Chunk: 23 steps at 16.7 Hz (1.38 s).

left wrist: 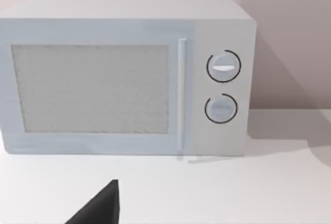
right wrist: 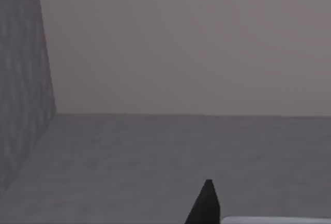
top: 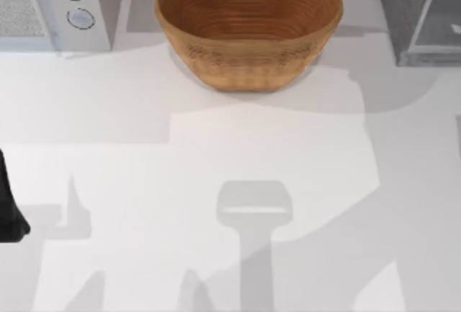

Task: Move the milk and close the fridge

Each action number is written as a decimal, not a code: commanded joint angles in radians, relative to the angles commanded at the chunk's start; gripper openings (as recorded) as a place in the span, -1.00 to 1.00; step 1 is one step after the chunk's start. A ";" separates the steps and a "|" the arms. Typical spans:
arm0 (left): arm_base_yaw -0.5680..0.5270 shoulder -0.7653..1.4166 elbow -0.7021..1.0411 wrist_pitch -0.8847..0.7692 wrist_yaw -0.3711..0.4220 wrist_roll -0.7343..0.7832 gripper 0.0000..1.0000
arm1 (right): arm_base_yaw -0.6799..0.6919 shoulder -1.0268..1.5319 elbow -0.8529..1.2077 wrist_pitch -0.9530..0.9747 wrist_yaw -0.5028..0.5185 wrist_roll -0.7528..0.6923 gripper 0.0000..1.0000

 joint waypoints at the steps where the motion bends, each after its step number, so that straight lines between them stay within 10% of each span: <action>1: 0.000 0.000 0.000 0.000 0.000 0.000 1.00 | 0.000 0.000 0.000 0.000 0.000 0.000 -1.00; 3: 0.000 0.000 0.000 0.000 0.000 0.000 1.00 | 0.000 0.000 0.000 0.000 0.000 0.000 -1.00; 16: 0.000 0.000 0.000 0.000 0.000 0.000 1.00 | 0.000 0.000 0.000 0.000 0.000 0.000 0.96; 23: 0.000 0.000 0.000 0.000 0.000 0.000 1.00 | 0.000 0.000 0.000 0.000 0.000 0.000 1.00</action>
